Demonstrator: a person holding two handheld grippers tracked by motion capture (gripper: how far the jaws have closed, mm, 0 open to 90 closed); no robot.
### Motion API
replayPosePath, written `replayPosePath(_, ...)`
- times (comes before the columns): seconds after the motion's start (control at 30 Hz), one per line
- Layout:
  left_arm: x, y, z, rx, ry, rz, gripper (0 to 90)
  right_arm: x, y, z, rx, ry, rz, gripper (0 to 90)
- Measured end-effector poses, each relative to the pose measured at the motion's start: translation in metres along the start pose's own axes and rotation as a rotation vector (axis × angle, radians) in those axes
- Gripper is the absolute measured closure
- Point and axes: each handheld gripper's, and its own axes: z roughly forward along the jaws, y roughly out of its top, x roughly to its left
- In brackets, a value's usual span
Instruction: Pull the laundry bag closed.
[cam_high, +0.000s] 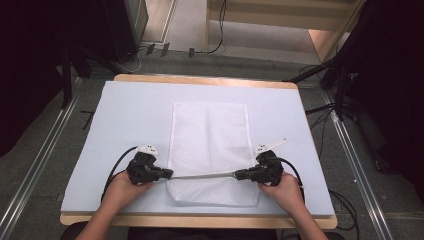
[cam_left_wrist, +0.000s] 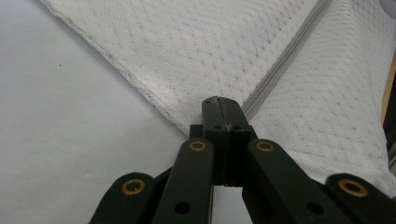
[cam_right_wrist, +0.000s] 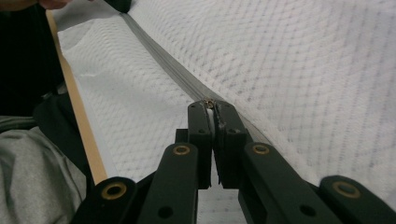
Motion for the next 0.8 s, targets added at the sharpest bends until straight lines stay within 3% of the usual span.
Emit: replayPosePath(0.8, 0.000, 0.000, 0.000, 0.000, -0.004, 0.004, 90.0, -0.009, -0.009, -0.014, -0.010, -0.009, 0.023, 88.6)
